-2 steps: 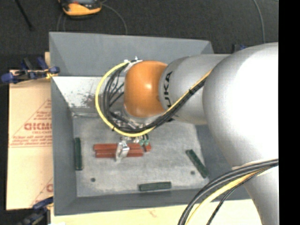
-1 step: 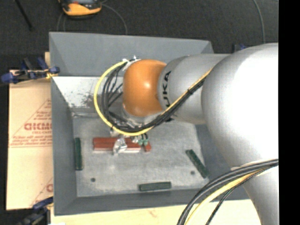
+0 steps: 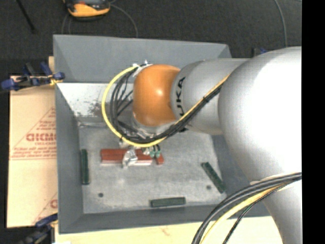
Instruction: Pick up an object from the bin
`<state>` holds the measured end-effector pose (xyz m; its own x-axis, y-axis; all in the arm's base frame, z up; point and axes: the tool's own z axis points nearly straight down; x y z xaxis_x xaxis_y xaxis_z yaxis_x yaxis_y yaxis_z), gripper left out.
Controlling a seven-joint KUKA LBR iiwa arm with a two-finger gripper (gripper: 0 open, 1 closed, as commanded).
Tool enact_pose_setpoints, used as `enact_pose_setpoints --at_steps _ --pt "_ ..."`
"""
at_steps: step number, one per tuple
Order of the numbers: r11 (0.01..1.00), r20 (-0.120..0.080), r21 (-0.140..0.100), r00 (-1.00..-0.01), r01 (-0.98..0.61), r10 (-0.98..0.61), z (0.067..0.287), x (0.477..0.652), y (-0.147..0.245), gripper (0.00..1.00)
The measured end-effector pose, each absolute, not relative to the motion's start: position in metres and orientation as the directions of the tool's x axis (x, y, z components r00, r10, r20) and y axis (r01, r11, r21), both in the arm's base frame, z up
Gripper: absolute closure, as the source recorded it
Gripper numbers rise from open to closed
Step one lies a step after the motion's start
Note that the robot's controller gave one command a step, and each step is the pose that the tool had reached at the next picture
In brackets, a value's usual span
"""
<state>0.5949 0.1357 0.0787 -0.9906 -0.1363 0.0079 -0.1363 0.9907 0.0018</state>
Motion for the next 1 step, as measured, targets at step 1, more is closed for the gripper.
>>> enact_pose_setpoints --at_steps 1 --pt "0.995 -0.005 0.000 -0.994 -0.105 -0.105 0.2147 0.6040 0.1147 1.00"
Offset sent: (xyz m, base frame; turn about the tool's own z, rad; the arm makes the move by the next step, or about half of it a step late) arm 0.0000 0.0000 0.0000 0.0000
